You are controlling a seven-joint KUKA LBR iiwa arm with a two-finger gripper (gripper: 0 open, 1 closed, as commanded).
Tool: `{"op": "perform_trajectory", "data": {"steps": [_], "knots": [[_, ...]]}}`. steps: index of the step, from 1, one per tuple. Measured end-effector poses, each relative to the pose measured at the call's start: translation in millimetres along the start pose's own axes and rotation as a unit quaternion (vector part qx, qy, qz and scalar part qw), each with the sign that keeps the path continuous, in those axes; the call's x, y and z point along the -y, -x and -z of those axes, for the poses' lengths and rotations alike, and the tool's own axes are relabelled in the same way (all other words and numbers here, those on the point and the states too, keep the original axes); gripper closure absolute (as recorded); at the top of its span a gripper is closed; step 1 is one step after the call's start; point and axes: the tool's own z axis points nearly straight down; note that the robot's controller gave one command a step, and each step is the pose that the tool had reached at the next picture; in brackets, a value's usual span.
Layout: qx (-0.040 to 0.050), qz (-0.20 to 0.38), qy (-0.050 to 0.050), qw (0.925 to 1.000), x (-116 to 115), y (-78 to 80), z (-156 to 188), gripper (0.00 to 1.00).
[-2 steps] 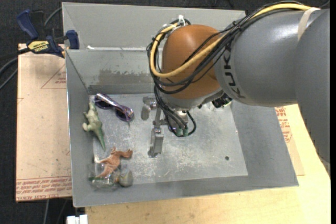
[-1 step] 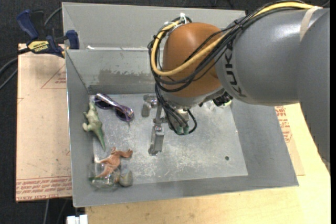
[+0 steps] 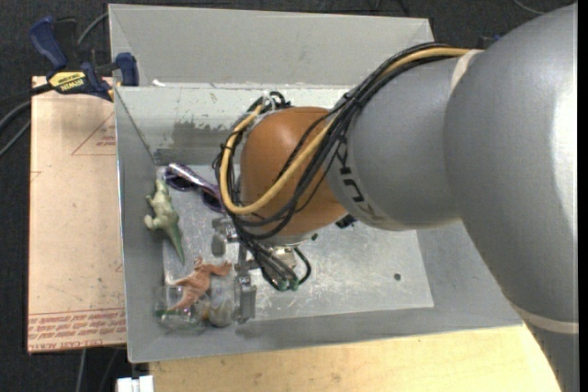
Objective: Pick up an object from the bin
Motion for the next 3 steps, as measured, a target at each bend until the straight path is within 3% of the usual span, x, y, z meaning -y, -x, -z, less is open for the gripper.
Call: {"op": "perform_trajectory", "data": {"steps": [1,2,3], "knots": [[0.0020,0.011,0.000,0.9999,-19.2,2.4,-23.1,0.00],[0.0066,0.187,0.000,0.9824,0.3,12.5,-53.7,1.00],[0.0066,0.187,0.000,0.9824,0.4,12.5,-53.7,1.00]]}}
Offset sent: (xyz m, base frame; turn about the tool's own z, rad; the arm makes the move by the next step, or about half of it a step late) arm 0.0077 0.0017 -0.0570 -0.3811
